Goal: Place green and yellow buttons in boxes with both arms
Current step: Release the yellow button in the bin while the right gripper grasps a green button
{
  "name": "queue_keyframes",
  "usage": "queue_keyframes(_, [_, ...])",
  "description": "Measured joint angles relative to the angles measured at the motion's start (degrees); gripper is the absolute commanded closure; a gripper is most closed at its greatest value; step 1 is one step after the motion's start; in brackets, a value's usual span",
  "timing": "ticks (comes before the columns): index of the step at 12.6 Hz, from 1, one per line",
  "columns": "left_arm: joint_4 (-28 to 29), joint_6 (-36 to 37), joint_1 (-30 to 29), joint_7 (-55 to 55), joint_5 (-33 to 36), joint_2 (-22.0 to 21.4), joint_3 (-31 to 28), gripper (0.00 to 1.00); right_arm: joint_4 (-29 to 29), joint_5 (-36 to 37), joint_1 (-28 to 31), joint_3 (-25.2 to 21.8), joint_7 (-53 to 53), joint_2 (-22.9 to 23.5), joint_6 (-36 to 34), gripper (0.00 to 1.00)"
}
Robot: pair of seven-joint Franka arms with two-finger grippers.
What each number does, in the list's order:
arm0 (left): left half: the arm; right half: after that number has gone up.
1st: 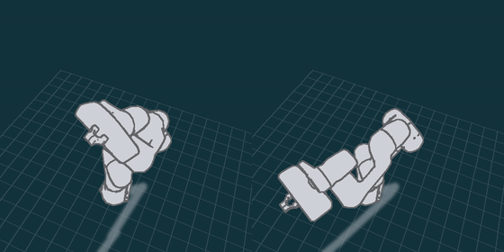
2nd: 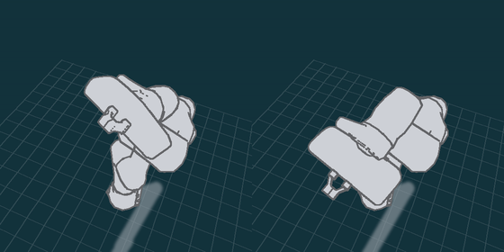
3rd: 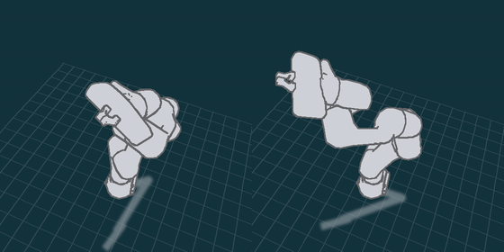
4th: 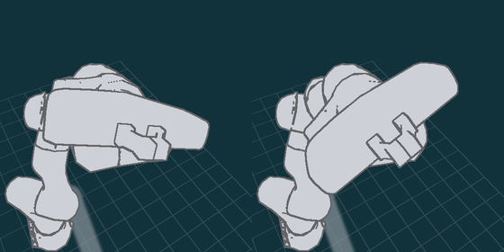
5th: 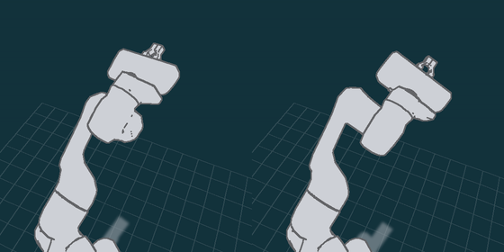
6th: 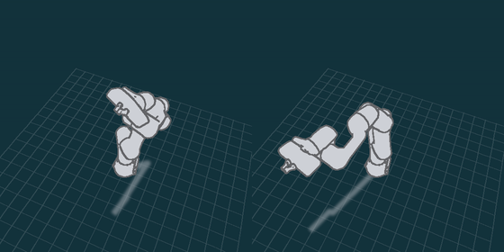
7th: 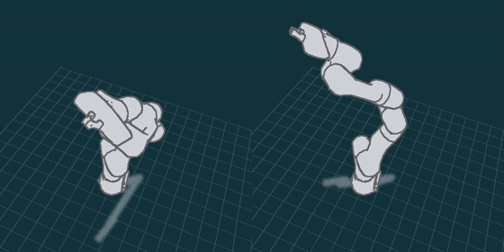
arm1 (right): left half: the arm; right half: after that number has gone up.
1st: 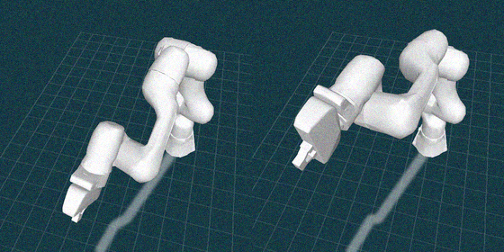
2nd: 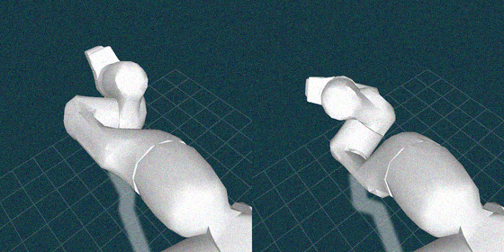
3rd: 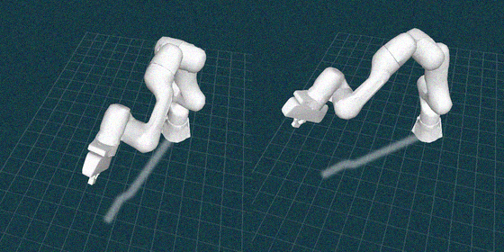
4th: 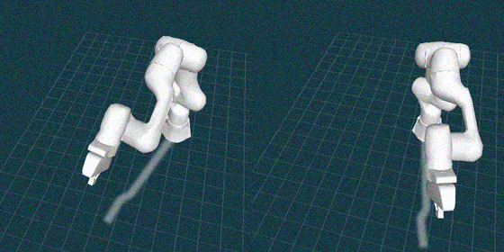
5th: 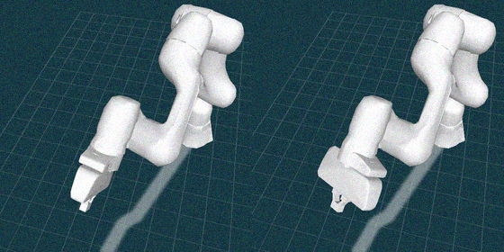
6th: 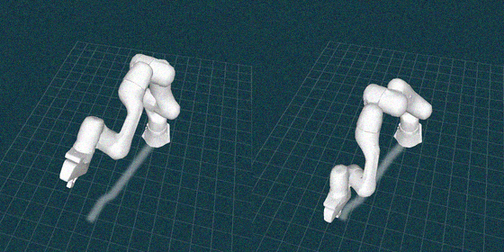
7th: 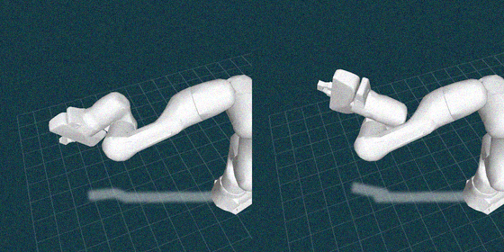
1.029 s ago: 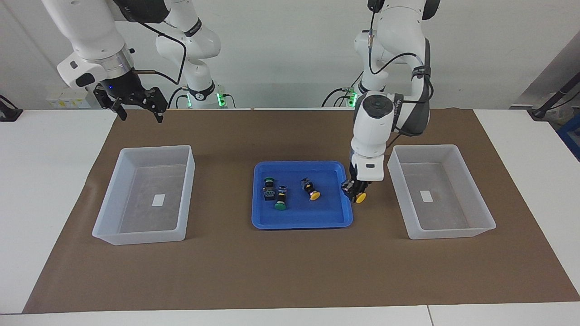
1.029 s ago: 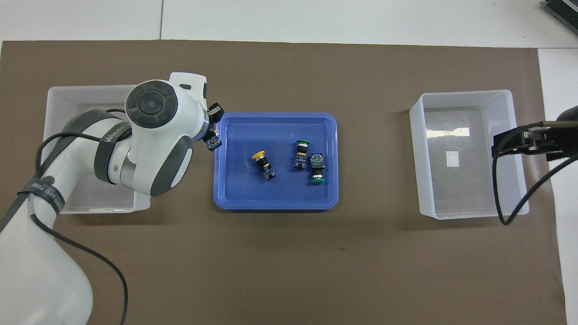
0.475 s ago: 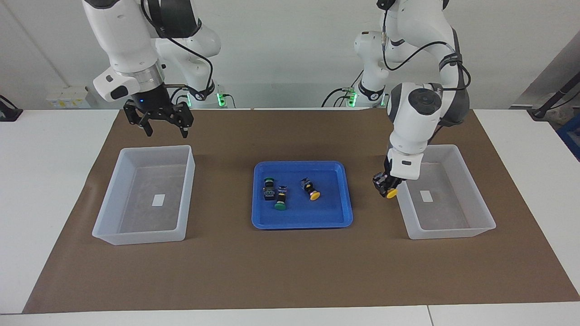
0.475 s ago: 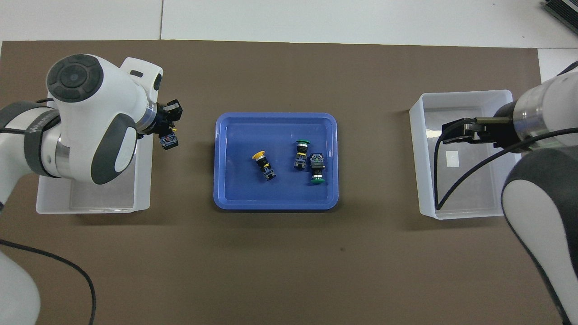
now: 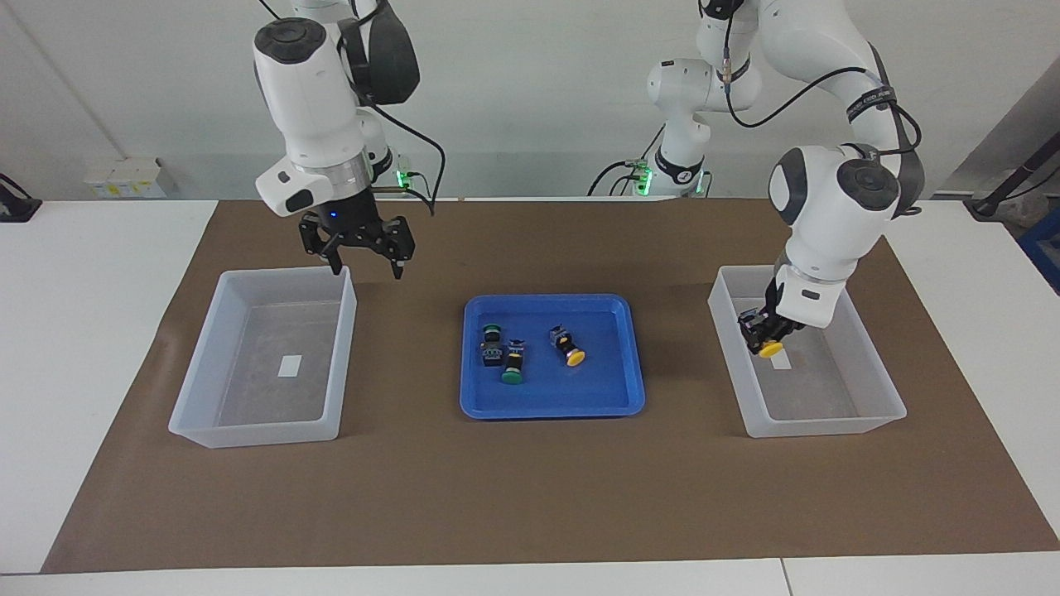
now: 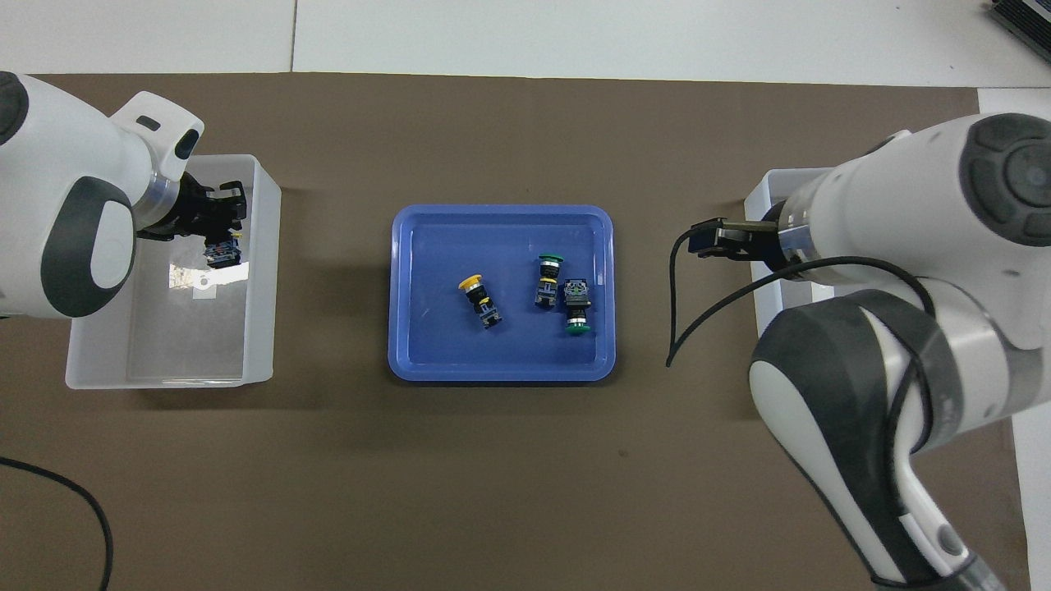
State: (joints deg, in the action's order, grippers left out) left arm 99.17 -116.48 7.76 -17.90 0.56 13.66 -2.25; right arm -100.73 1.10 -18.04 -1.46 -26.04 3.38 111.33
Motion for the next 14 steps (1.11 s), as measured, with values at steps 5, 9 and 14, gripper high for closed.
queue_keyframes(5, [0.49, -1.26, -4.73, 11.15, -0.13, 0.04, -0.18, 1.0, -0.14, 0.7, -6.51, 0.02, -10.6, 6.43, 8.28, 0.0])
queue_keyframes(9, [7.76, -12.44, -5.49, 13.14, -0.15, 0.53, -0.08, 1.0, -0.28, 3.65, -10.77, 0.01, -19.08, 12.88, 15.43, 0.0])
queue_keyframes(14, [12.1, -17.89, -5.5, 13.9, -0.15, 0.78, -0.02, 0.64, 0.67, 8.6, -15.9, 0.0, -27.28, 19.47, 19.52, 0.17])
